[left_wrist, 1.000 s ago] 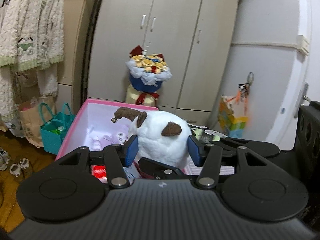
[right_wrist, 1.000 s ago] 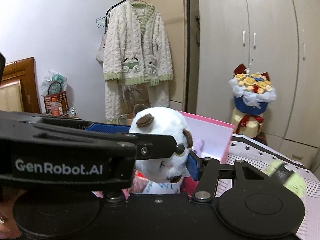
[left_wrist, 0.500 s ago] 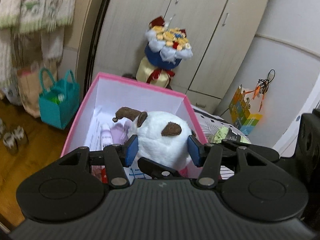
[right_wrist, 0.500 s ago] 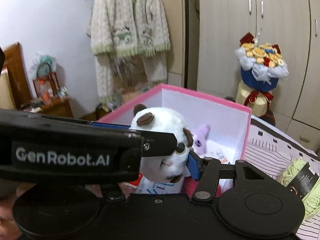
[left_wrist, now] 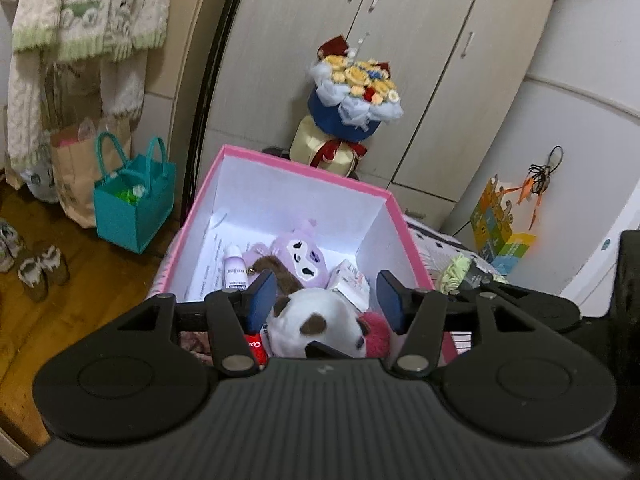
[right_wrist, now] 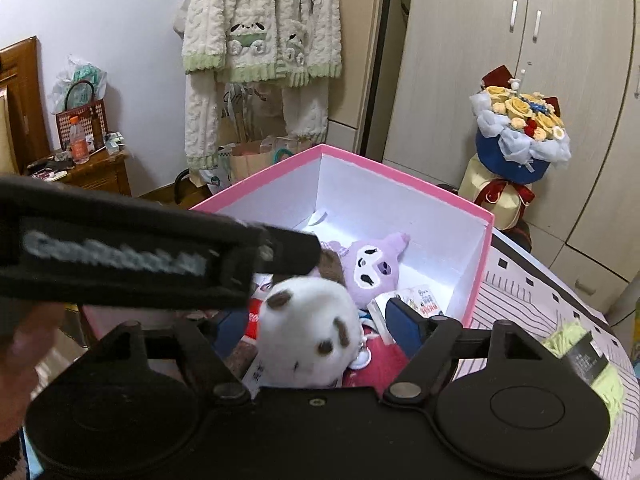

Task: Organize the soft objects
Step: 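Lower the plush toy into the shoebox and open the left gripper, then move the left gripper to the green yarn ball on the bed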

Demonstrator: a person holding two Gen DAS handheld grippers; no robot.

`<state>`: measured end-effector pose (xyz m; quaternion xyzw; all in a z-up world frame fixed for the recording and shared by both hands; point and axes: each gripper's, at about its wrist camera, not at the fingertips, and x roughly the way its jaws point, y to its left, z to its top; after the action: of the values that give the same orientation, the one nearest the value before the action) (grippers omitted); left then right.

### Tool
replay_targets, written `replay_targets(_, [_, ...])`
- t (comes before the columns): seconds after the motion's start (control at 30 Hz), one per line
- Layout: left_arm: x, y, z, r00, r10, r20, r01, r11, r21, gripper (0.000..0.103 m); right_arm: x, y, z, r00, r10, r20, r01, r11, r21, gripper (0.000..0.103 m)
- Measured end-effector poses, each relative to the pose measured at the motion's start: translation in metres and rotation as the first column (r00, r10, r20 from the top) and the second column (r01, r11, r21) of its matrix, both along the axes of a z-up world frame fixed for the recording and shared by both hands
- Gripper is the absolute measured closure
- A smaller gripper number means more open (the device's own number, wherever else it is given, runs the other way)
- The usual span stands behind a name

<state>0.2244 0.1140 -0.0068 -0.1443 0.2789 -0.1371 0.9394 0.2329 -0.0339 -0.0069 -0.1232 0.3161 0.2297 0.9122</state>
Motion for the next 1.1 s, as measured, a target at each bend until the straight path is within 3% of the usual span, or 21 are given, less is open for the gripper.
replay_targets(0.43, [-0.067,-0.001,0.032,0.993,-0.052,0.104,0.047,0.997,0.053,0.044,-0.051,-0.022,0.025,0.998,0.007,0.056,-0.007,1.0,0.005,0.02])
replay_targets(0.73, [-0.129,-0.019,0.059,0.968,-0.146,0.206,0.12,0.984,0.133,0.04,-0.095,-0.048,0.042,0.993,0.002,0.12,-0.008,0.999,0.049,0.017])
replay_targets(0.97, [-0.148,-0.041,0.07,0.953,-0.2,0.226,0.165,0.972,0.165,0.038,-0.134,-0.083,0.054,0.969,-0.067,0.238,0.069,0.998,0.001,0.014])
replay_targets(1.1, [-0.145,-0.062,0.072,0.948,-0.231,0.22,0.195,0.965,0.172,0.037,-0.147,-0.119,0.061,0.959,-0.127,0.255,0.125,0.992,0.024,0.013])
